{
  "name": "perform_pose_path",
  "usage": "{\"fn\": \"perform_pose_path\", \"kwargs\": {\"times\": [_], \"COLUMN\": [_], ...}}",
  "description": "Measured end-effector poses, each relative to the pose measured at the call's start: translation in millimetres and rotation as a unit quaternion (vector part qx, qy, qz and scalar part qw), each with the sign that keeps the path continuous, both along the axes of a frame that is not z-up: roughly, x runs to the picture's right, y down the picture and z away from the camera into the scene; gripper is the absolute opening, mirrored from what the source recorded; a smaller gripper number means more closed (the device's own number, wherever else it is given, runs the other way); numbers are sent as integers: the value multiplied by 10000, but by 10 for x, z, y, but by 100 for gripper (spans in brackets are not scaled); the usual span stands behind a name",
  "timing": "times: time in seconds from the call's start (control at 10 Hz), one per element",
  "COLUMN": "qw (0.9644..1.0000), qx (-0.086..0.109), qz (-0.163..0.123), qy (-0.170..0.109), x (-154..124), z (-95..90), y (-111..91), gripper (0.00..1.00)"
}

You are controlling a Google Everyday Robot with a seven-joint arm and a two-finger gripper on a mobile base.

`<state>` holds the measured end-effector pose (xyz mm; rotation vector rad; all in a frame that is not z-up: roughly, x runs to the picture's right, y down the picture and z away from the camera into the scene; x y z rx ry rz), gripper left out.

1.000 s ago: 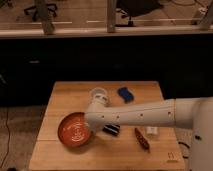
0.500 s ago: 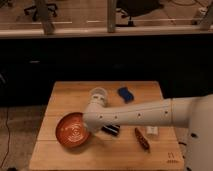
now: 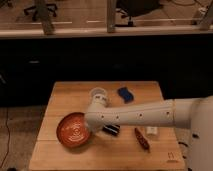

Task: Drag the ceramic bowl in a circle

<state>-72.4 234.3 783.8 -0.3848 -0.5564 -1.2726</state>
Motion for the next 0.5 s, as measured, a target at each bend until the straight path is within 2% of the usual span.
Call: {"fn": "perform_pose_path", "kwargs": {"times": [0.5], "qw": [10000], "qx": [6], "qz": [-22], "qy": [-63], "x": [-24], "z": [2], "y": [31], "gripper": [0]}}
